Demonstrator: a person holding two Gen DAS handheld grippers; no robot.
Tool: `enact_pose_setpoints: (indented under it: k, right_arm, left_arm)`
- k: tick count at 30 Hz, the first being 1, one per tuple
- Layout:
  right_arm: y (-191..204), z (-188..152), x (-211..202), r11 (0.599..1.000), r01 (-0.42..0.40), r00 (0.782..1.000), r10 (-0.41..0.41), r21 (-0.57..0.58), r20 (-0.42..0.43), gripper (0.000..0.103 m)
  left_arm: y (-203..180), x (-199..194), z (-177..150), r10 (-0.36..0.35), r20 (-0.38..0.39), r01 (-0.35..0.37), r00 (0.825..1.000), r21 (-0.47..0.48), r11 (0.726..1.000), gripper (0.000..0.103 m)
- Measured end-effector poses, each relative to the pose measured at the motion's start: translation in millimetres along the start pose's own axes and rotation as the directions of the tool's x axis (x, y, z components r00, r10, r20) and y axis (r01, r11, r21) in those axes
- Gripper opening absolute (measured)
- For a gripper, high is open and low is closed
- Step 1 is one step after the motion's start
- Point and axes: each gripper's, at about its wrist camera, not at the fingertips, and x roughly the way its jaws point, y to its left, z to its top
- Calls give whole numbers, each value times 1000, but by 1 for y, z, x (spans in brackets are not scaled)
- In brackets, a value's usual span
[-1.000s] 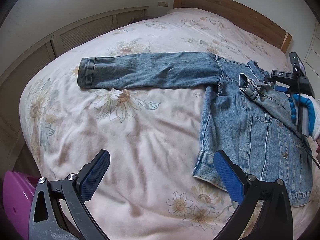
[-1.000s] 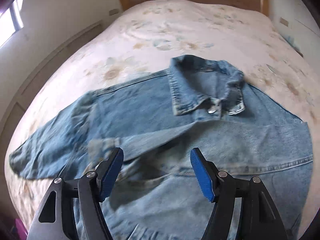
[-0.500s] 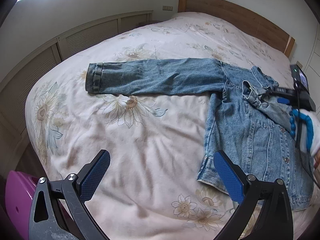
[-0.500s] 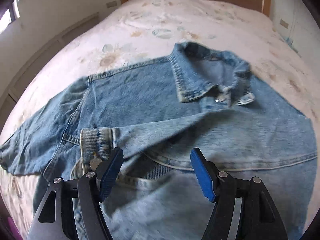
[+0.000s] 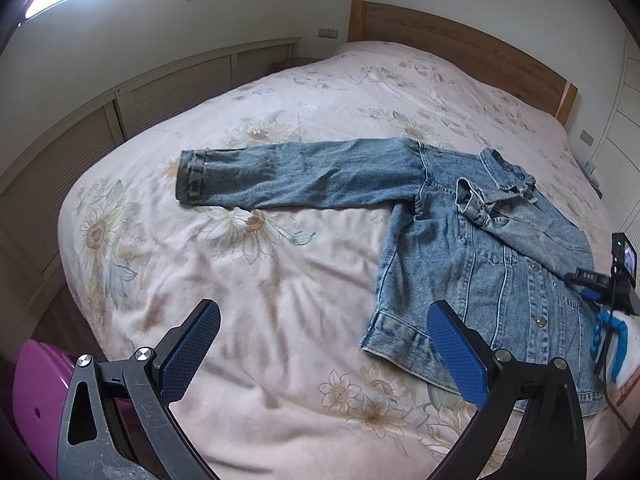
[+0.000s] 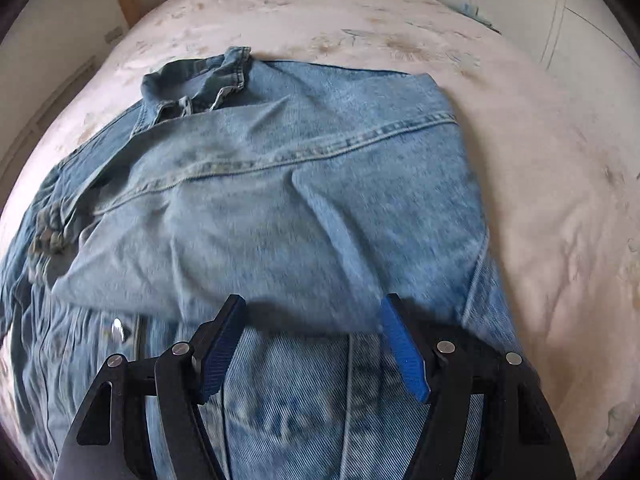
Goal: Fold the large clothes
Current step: 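Withdraw the right tool up from the folded sleeve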
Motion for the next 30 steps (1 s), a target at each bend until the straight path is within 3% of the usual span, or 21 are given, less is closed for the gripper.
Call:
enact_pose_setpoints:
  k: [7, 16, 22, 30]
  right_arm:
    - [-7, -19, -61, 996, -87, 994, 87, 5, 69, 71]
    - [-15, -49, -144, 993, -111, 978, 114, -29, 176, 71]
    - [-39, -80, -174, 989, -146, 969, 145, -8, 202, 71]
    - [-71, -112, -173, 993, -122, 979, 120, 0, 162, 71]
  left_arm:
    - [26, -28, -5, 2, 23, 1, 1000, -97, 995, 102]
    - [69, -38, -6, -62, 5, 62, 998, -224, 973, 102]
    - [93, -20, 19, -145, 25, 146, 989, -294, 945, 101]
    - [119, 20, 69, -162, 75, 178, 984, -344, 922, 101]
